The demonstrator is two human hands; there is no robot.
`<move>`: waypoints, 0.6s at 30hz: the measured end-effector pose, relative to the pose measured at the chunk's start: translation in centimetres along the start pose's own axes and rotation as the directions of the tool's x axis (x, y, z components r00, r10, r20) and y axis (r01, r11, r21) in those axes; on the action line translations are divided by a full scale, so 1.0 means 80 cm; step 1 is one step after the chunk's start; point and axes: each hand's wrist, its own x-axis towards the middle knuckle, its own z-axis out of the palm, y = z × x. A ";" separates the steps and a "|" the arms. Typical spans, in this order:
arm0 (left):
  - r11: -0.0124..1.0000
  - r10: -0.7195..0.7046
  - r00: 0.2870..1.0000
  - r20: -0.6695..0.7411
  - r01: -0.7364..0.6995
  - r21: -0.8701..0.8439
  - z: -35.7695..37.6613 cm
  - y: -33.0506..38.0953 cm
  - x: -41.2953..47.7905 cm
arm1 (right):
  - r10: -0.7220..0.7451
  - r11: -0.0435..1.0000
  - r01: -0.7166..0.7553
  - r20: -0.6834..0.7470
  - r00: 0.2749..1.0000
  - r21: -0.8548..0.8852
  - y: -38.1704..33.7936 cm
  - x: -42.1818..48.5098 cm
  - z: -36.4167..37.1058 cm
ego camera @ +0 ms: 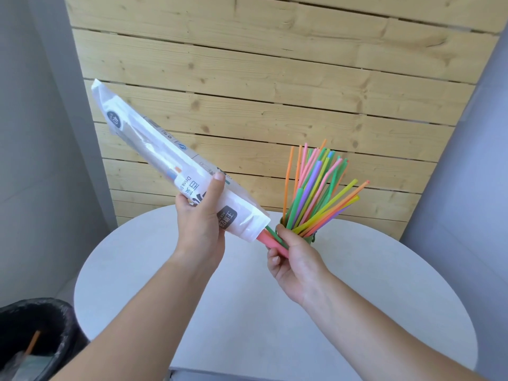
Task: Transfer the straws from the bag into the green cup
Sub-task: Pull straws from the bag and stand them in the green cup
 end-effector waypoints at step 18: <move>0.992 -0.080 0.993 -0.082 0.071 -0.103 -0.016 0.021 0.005 | -0.388 0.867 0.380 0.043 0.921 -0.323 -0.058 -0.019 -0.015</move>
